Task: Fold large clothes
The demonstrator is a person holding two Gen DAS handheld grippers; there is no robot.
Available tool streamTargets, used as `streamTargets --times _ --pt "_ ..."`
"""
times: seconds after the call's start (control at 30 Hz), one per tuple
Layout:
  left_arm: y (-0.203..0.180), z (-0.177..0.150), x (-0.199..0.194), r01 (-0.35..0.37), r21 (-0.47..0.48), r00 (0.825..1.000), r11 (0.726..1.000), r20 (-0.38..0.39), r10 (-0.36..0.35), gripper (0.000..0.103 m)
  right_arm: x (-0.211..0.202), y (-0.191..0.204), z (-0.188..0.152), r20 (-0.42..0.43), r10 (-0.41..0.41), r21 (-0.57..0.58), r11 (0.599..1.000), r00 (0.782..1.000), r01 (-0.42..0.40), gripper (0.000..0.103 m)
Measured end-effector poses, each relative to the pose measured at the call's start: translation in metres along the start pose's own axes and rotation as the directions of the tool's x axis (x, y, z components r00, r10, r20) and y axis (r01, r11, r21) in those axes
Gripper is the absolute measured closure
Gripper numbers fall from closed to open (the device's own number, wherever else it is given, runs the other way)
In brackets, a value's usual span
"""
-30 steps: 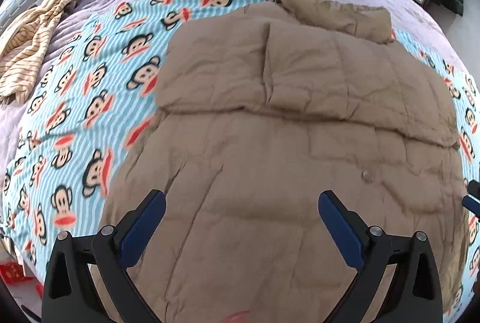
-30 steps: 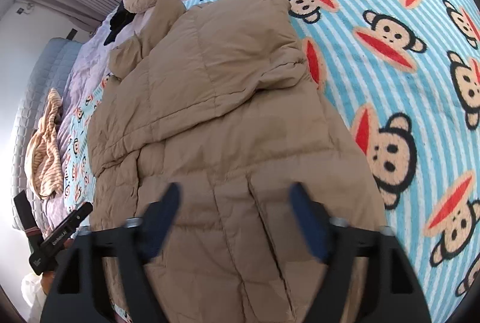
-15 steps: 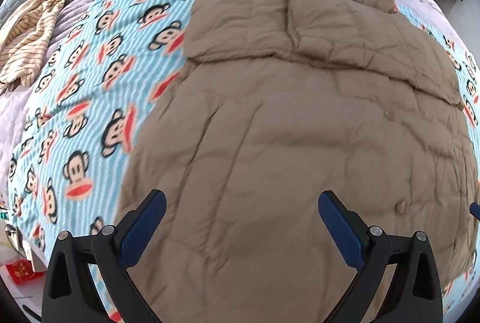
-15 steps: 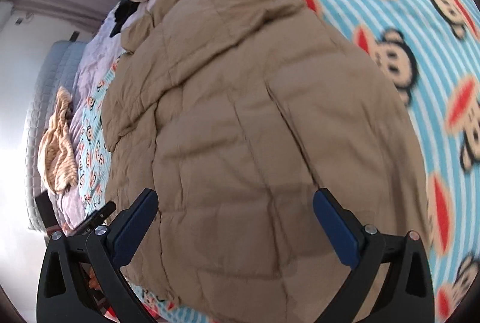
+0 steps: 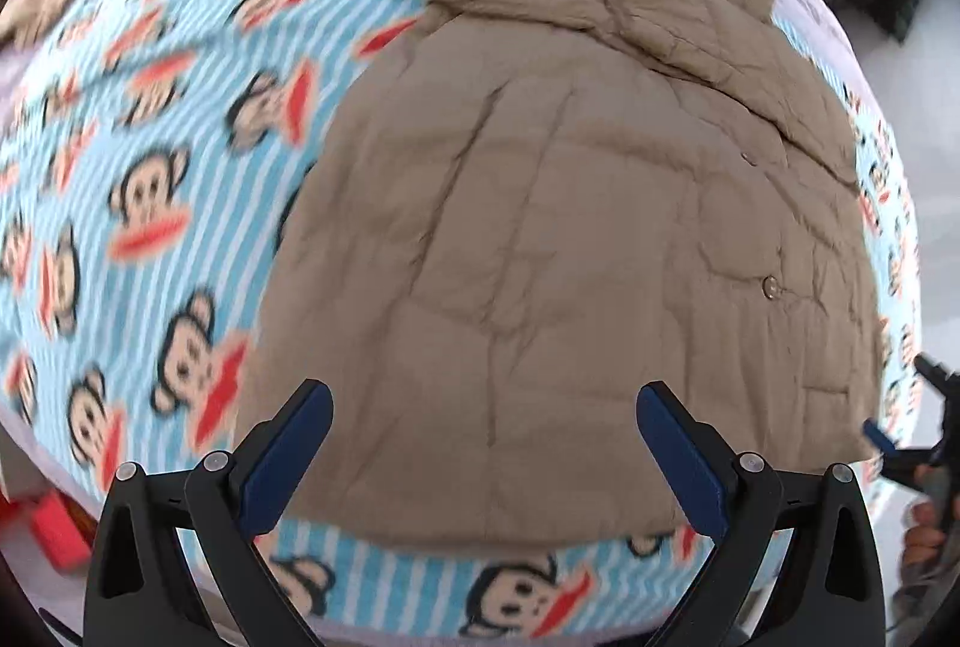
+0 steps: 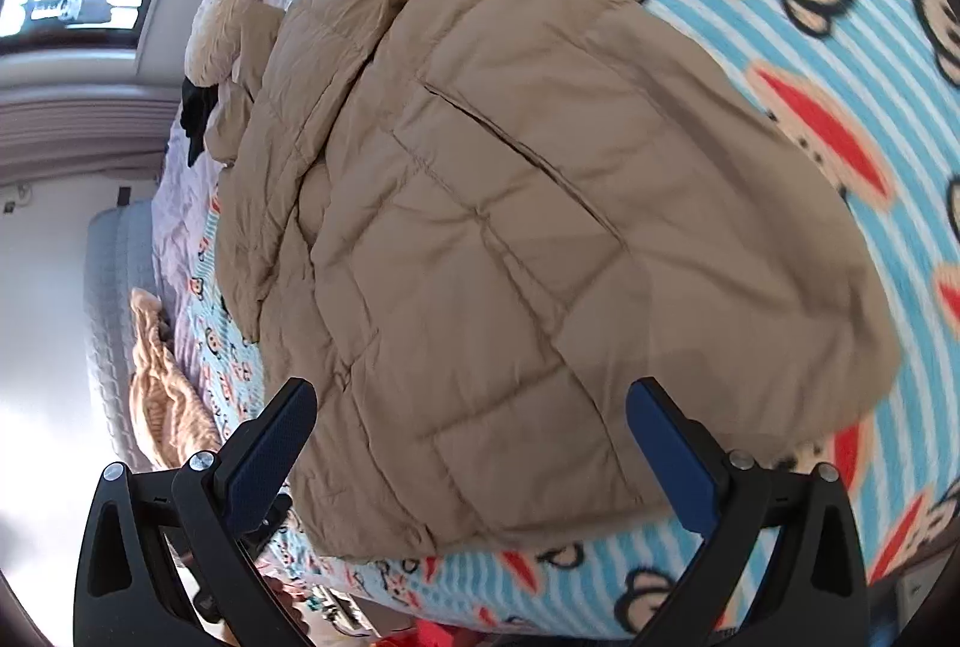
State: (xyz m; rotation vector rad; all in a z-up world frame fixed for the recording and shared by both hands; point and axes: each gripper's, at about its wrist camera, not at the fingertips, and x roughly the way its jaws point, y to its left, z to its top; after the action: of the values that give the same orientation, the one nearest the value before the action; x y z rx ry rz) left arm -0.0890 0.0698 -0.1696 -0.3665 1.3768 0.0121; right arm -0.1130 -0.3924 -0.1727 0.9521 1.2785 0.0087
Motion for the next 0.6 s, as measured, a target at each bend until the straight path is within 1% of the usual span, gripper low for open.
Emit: streamTargets --times 0.13,0.27,0.37,0.43,0.47,0.53,0.6 --pt "0.024 -0.014 -0.005 0.057 -0.075 0.998 0.996 -0.023 -0.059 0.001 -0.007 -0.012 -0.008 -0.005 0.021 0.024 0.999 1.000 -0.021 0.000" --pt "0.033 -0.025 -0.007 0.082 -0.084 0.995 0.993 -0.044 -0.086 0.001 -0.014 -0.024 -0.017 -0.018 0.062 0.040 0.997 0.998 -0.061 0.000" --pt "0.036 -0.032 -0.005 0.094 -0.092 0.993 0.991 -0.061 -0.100 0.001 -0.018 -0.035 -0.023 -0.027 0.073 0.066 0.995 0.997 -0.072 0.001" --pt "0.040 -0.037 -0.003 0.114 -0.117 0.990 0.987 -0.073 -0.123 0.001 -0.020 -0.041 -0.026 -0.030 0.078 0.085 0.994 0.997 -0.075 0.001" --pt "0.041 -0.040 0.000 0.124 -0.136 0.987 0.983 -0.083 -0.136 0.001 -0.021 -0.045 -0.027 -0.031 0.081 0.096 0.992 0.996 -0.077 0.002" --pt "0.044 -0.044 0.006 0.140 -0.153 0.982 0.978 -0.104 -0.157 0.001 -0.021 -0.054 -0.031 -0.034 0.088 0.128 0.988 0.996 -0.083 0.008" --pt "0.044 -0.047 0.014 0.153 -0.156 0.976 0.976 -0.129 -0.174 0.001 -0.020 -0.064 -0.033 -0.030 0.092 0.164 0.983 0.995 -0.085 0.016"
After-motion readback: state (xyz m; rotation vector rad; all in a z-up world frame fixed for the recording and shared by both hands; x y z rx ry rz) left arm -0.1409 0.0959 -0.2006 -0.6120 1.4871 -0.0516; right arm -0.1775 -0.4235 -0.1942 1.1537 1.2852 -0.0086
